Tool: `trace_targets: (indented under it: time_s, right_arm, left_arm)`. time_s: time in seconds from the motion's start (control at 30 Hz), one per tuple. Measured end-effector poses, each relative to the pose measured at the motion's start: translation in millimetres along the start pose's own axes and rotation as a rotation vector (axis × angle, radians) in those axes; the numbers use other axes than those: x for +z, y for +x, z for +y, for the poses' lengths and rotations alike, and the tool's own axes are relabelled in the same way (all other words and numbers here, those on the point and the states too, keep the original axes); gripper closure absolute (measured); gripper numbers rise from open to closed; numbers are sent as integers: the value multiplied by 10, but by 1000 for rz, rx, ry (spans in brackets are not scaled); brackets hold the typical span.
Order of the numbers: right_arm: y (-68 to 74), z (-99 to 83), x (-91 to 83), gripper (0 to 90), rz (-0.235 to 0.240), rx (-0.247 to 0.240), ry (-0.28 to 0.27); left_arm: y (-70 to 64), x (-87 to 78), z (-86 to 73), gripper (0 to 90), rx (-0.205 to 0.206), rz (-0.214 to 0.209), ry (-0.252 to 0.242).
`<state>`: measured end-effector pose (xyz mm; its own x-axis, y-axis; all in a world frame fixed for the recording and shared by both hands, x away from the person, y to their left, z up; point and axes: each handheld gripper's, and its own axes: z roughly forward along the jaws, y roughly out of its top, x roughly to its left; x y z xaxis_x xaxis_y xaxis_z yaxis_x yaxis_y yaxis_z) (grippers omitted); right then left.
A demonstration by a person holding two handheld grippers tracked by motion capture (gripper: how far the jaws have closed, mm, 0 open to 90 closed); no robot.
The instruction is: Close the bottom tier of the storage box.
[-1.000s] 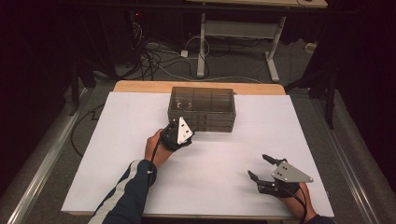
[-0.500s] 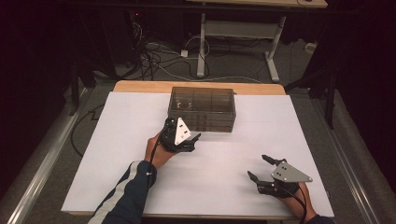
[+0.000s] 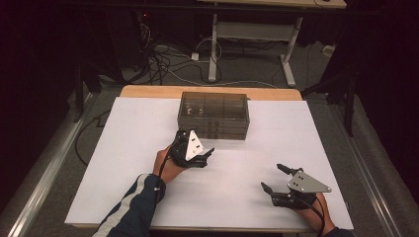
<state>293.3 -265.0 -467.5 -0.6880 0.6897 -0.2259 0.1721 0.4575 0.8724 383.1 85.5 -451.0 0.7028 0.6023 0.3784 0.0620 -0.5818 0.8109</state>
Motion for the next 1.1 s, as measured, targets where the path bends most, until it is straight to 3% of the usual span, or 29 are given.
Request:
trace_targets:
  time_s: [0.63,1.1]
  right_arm:
    - [39,18,14,197,-16,-17,18]
    - [56,35,6,198,-19,-25,15]
  left_arm:
    - [-73,-192,45,170,33,0,-34]
    - [-92,-295,51,170,34,-5,-48]
